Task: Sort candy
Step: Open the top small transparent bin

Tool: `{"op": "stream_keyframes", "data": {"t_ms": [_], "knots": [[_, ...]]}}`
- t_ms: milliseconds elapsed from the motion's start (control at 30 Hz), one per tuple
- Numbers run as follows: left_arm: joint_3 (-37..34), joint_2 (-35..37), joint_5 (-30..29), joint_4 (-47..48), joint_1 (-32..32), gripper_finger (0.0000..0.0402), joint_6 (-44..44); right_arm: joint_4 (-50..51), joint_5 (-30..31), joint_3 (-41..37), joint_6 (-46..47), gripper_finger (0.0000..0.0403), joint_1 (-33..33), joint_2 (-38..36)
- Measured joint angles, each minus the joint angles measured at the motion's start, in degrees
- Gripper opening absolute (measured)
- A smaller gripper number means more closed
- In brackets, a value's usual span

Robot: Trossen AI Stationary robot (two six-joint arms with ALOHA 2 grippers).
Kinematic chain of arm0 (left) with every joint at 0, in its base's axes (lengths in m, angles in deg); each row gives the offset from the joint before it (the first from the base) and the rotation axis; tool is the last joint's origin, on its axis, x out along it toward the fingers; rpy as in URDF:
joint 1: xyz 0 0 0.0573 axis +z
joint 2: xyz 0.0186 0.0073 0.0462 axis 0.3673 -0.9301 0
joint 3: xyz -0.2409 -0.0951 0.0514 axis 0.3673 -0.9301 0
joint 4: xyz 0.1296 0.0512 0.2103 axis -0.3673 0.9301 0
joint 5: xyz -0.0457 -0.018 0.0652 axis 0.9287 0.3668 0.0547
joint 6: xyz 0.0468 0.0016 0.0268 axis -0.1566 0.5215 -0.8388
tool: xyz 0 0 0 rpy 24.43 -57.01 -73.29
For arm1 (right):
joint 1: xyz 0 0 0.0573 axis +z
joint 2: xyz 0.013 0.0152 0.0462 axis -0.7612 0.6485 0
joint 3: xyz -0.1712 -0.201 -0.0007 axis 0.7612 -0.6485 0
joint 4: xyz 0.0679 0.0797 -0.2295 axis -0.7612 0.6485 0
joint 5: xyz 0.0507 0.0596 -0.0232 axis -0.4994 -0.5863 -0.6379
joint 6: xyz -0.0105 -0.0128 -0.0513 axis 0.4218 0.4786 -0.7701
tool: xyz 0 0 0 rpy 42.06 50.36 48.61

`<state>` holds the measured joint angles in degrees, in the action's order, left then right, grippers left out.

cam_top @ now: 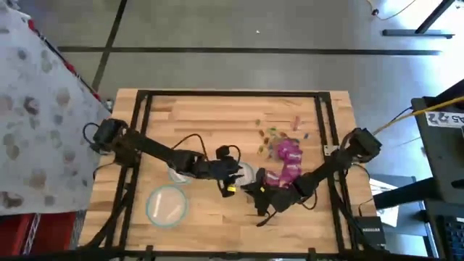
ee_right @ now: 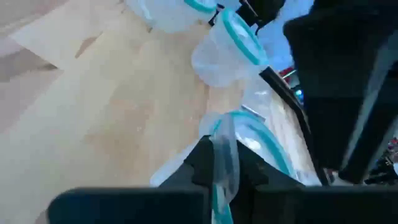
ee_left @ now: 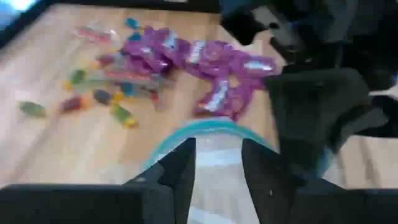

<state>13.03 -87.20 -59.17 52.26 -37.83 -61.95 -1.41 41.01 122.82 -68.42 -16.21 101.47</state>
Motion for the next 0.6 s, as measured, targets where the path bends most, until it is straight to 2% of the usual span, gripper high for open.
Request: {"op": "stream_keyframes", "data": {"t_ms": [100,267,467,600], "knots": [[0.13,1.53,-4.04,-0.21,-0.99,0.0115,-2.41,0.03,0.49,1.52,-1.59,0.0004,0.0,-0.02],[0.13,3.72,-11.98,2.02,-3.17,0.0115,-5.73,0.11,5.27,4.46,-7.09,0.0003,0.04,-0.02],[0.22,6.31,-25.07,6.27,-7.55,0.0115,-9.04,-0.53,16.25,7.32,-13.67,0.0003,-0.11,-1.99],[0.26,7.68,-34.03,10.15,-10.8,0.0115,-8.62,-0.69,16.48,7.13,-15.8,0.0003,-3.08,-5.82]]}}
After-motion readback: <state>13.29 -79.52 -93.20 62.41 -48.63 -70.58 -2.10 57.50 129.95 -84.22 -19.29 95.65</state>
